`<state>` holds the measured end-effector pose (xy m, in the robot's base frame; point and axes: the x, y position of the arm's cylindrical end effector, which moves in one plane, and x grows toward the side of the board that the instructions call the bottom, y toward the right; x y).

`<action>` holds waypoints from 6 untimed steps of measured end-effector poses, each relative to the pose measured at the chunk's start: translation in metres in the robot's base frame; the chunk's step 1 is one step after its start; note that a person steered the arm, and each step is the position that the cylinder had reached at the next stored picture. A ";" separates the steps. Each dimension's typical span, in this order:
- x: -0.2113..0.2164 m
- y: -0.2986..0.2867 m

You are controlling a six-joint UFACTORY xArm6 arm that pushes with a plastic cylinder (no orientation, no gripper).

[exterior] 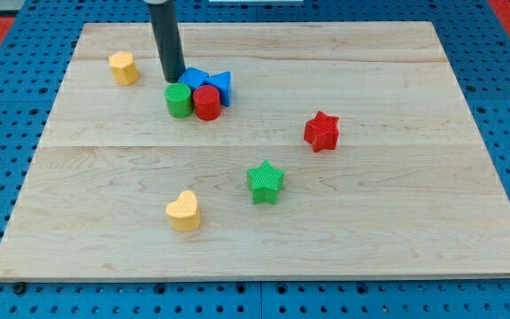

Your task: Move the yellow hexagon to the top left of the blue cube

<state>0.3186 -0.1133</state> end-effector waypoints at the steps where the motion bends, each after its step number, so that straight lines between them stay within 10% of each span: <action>1: -0.009 -0.011; 3: -0.090 -0.105; 6: -0.009 -0.118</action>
